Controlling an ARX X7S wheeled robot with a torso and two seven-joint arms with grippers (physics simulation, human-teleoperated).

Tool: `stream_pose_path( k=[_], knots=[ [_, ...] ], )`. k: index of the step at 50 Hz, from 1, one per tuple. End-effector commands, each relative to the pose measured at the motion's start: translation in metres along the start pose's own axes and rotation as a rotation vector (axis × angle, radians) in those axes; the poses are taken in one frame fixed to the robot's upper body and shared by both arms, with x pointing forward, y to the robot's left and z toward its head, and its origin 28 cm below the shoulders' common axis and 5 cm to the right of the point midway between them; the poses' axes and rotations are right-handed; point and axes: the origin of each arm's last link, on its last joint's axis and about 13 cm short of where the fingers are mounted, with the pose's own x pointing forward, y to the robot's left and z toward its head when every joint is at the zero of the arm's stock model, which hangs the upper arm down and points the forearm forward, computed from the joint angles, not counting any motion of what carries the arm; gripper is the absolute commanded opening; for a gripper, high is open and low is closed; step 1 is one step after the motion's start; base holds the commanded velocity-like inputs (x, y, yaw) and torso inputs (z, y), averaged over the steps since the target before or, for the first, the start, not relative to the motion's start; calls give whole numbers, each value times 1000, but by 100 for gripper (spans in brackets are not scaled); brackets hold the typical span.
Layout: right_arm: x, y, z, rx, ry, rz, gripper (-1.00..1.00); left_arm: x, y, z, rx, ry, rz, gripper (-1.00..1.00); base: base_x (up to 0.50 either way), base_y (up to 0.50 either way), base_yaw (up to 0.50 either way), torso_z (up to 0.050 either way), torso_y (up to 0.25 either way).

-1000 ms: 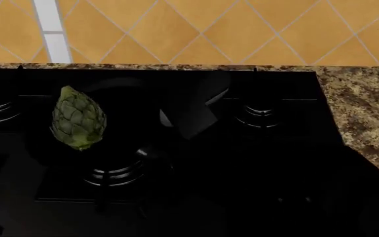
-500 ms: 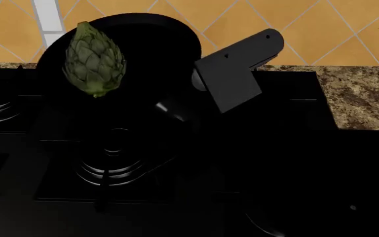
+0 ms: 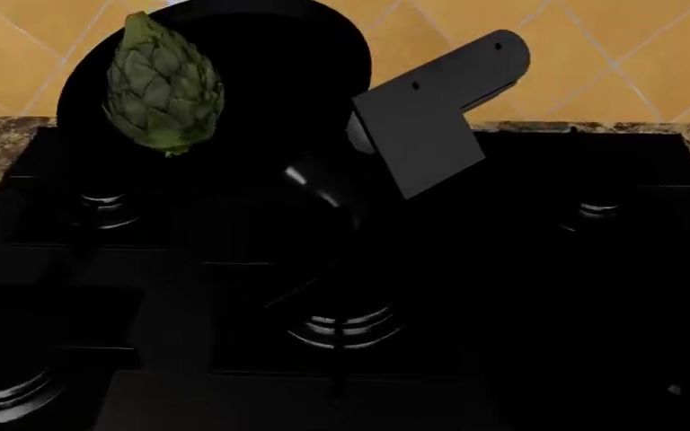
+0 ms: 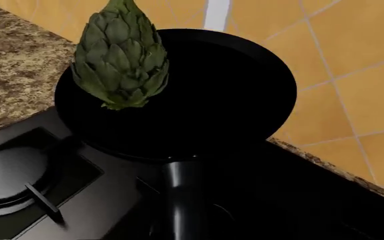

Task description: Pick up the pan and dump the vegetables in it onto the plate. Then return the pan to the stove.

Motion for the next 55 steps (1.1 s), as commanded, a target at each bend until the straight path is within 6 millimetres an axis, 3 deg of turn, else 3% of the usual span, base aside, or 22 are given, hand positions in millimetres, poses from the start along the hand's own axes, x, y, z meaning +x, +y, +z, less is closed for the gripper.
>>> stream_pose_path(
  k=[1,39,47,55],
  knots=[
    [-8,-5,31,-75,-178,-58,-100,-5,0,2,-25,-20,-37,100,43,500,0,0,11],
    [-19,16,42,-139,-222,-15,-100,-6,0,3,-29,-55,-36,100,66,500,0,1,3],
    [-19,15,36,-123,-222,-16,-100,-7,-1,2,-25,-64,-38,100,74,500,0,1,4],
    [-14,21,24,-175,-185,-54,-100,-9,-2,2,-29,-75,-51,100,0,0,0,1,4]
  ],
)
